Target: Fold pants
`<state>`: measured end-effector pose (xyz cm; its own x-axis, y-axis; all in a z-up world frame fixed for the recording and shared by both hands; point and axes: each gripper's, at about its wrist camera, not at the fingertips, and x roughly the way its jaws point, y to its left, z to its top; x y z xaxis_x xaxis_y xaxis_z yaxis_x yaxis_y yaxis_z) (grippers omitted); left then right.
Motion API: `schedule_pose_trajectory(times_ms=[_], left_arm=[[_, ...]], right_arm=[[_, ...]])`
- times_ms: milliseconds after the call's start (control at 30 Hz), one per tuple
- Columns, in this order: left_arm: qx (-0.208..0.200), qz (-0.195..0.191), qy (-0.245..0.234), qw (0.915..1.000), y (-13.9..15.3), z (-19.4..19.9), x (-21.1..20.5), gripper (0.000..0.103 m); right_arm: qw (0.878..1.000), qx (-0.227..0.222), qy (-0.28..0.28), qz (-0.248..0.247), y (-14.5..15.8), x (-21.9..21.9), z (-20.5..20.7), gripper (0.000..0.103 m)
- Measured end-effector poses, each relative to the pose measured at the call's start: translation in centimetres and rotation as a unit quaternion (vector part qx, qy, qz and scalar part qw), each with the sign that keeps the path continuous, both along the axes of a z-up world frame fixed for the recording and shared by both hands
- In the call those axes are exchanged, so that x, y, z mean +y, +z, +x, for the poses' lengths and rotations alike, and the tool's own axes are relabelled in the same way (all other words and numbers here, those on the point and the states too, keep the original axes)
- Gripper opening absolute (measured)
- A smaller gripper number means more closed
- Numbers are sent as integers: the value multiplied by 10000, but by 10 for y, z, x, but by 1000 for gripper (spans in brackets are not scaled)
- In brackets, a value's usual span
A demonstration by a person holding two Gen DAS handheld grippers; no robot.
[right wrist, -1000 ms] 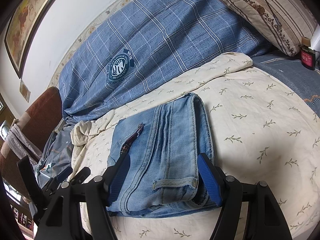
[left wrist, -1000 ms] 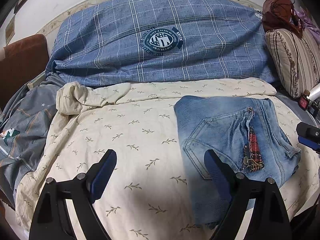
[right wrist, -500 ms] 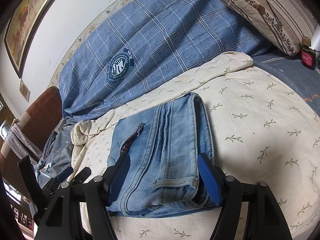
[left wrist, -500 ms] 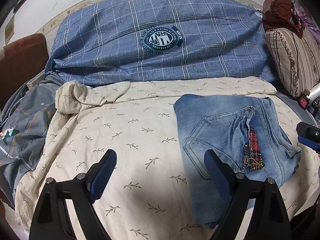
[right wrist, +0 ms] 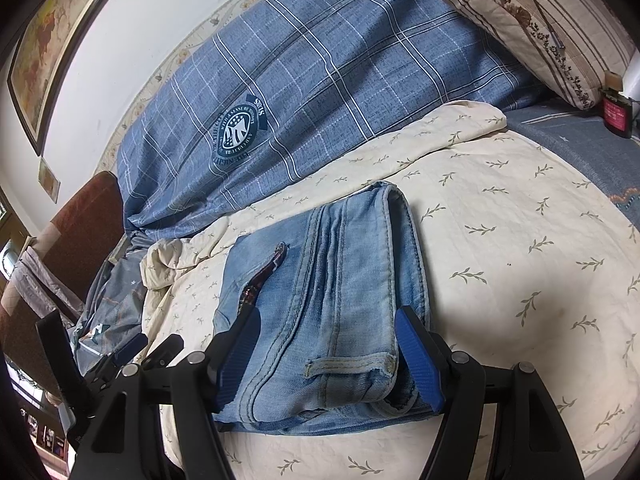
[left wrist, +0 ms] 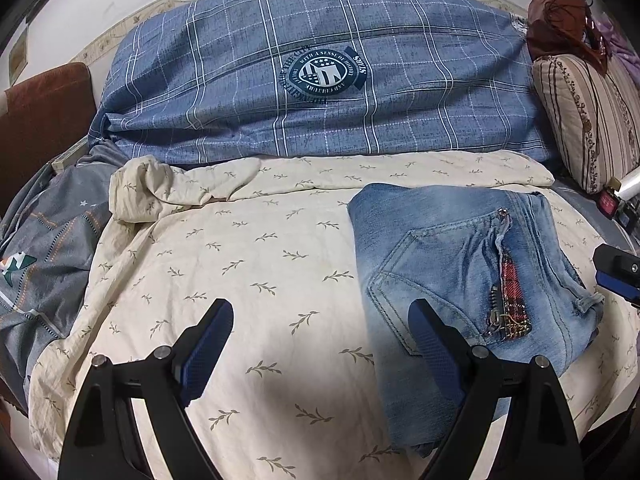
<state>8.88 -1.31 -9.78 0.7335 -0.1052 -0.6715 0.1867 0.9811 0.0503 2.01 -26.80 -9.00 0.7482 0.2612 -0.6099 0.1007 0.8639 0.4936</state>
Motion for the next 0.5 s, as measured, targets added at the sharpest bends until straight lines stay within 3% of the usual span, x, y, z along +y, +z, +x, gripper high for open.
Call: schedule_pose_trajectory(times_ms=[367, 500], left_arm=[[19, -6, -12, 10000, -1, 0, 1, 90], [212, -128, -110, 9996, -5, 2, 3, 90]], right_arm=[[10000, 26, -4, -14, -1, 1, 0, 73], [10000, 71, -44, -10, -3, -2, 0, 73]])
